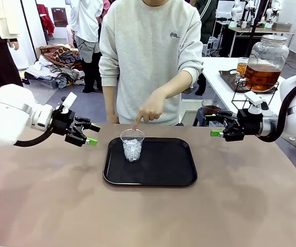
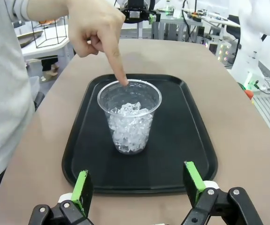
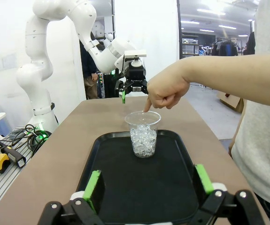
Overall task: Pour the drink into the iced cup.
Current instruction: Pick up the iced cup indicated by the human and present it to them.
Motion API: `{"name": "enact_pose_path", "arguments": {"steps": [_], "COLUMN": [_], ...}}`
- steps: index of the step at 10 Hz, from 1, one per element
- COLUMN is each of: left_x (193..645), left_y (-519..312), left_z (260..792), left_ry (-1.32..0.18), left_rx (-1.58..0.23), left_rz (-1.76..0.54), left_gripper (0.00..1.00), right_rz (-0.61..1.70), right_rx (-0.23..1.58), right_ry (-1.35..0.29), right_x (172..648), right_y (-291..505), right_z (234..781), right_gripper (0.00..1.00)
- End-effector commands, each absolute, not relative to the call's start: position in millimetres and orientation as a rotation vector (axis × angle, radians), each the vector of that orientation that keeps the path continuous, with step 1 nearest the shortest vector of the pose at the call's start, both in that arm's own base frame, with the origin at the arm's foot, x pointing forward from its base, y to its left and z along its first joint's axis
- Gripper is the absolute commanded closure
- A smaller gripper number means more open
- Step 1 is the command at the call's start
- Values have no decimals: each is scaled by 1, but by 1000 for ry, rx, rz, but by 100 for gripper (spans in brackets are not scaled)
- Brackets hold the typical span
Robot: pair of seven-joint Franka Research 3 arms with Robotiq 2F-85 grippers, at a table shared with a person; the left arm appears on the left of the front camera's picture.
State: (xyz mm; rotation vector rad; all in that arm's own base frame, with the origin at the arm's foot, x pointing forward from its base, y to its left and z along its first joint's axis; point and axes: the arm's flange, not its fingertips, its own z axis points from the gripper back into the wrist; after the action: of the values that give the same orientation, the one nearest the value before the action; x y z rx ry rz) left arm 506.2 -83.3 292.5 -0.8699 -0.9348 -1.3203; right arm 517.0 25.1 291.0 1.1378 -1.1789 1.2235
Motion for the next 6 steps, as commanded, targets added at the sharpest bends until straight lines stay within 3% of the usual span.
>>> {"name": "enact_pose_path", "arguments": {"steps": [1,6], "left_x": [517,515], "left_y": [-87,-85], "left_z": [280,279], "left_ry": [-986,-943], "left_rx": [-885,-886], "left_rz": [-1310,-1306], "left_gripper": [0,0], "right_rz": [1227,1227], "right_rx": [1135,1135], "right_ry": [-1172,-1172], "right_x": [520,520], "right_y": [27,27], "right_z": [295,295], "right_gripper": [0,0]}}
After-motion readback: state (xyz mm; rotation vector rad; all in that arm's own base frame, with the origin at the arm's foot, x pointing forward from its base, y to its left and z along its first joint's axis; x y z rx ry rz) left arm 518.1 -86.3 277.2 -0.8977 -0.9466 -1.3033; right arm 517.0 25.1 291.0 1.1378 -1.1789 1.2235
